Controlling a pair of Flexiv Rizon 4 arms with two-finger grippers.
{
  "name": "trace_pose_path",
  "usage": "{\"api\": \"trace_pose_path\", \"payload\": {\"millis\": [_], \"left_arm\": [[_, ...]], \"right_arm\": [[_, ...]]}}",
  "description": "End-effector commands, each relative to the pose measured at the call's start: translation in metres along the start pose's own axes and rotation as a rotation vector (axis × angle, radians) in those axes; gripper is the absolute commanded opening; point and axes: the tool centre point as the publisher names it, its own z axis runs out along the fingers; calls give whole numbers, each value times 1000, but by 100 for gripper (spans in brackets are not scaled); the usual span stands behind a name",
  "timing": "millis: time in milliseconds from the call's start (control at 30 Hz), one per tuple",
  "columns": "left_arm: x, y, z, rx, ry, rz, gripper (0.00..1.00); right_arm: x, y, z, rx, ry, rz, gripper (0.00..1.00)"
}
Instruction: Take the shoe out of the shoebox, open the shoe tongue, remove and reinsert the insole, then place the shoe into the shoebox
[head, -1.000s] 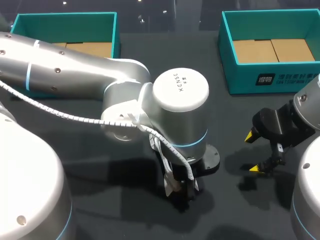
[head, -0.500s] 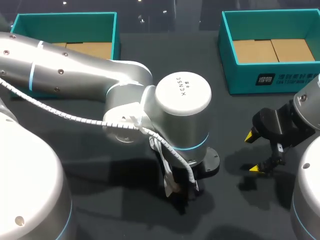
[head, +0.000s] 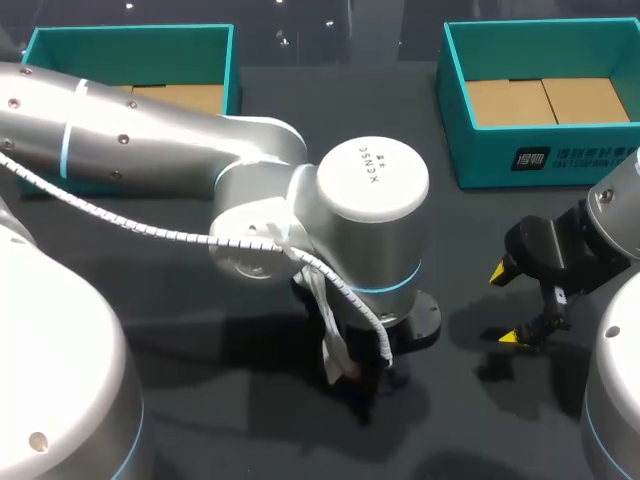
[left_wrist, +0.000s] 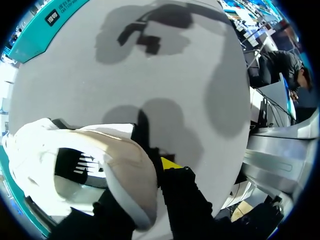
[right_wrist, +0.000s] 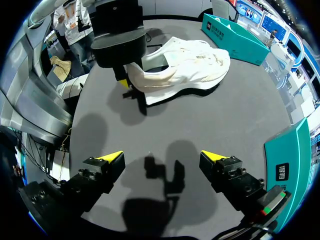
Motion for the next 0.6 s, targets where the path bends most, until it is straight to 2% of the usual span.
{"api": "trace_pose_path", "payload": {"millis": [33,133,367,600], "left_arm": [[-7,-2,-32,-36,12,24,0],[-11,-1,-54,-80,13,61,0],[-36,2,-117,-41,37,78,0],[-64,11,-156,-64,24,39,0]], "right_arm": [[2,0,0,2,-4,0,100],[2,0,0,2,-4,0,100],[2,0,0,2,-4,0,100],[2,0,0,2,-4,0,100]]}}
